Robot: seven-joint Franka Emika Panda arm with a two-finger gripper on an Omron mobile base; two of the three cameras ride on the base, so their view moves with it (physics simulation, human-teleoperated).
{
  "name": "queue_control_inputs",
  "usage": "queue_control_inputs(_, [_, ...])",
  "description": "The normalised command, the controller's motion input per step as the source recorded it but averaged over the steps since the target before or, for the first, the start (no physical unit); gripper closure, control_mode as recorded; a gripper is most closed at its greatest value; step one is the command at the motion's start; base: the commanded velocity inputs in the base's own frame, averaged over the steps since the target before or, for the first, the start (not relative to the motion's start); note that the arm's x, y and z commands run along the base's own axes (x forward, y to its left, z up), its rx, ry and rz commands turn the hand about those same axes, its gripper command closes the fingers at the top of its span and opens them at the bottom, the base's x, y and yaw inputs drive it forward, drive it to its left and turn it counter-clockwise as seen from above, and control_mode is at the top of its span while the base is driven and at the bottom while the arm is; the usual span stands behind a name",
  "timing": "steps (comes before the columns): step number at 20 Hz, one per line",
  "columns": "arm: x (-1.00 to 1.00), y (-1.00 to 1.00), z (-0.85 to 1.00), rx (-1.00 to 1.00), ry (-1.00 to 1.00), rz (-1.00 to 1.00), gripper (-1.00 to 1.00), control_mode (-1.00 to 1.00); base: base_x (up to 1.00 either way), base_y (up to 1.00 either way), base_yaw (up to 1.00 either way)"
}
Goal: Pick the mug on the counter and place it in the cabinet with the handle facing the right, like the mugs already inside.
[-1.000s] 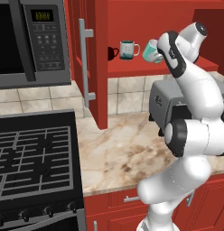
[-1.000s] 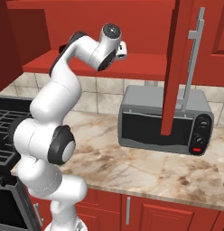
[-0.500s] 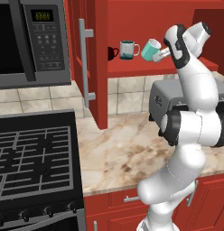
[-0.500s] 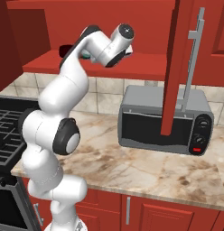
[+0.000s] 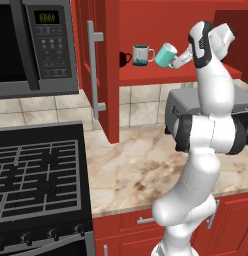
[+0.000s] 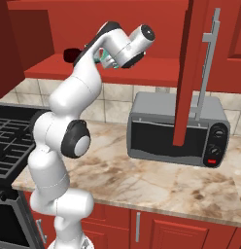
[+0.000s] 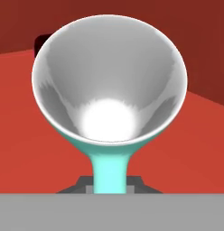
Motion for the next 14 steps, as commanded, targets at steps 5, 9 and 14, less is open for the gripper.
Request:
queue_control_inputs(5, [0.02, 0.0, 0.0, 0.0, 0.0, 0.15, 1.0, -1.0, 0.0, 0.0, 0.0])
queue_control_inputs(9, [0.0, 0.01, 0.0, 0.0, 0.0, 0.1, -1.0, -1.0, 0.0, 0.0, 0.0])
queue_control_inputs(14, [0.0, 0.0, 0.0, 0.0, 0.0, 0.08, -1.0, -1.0, 0.0, 0.0, 0.0])
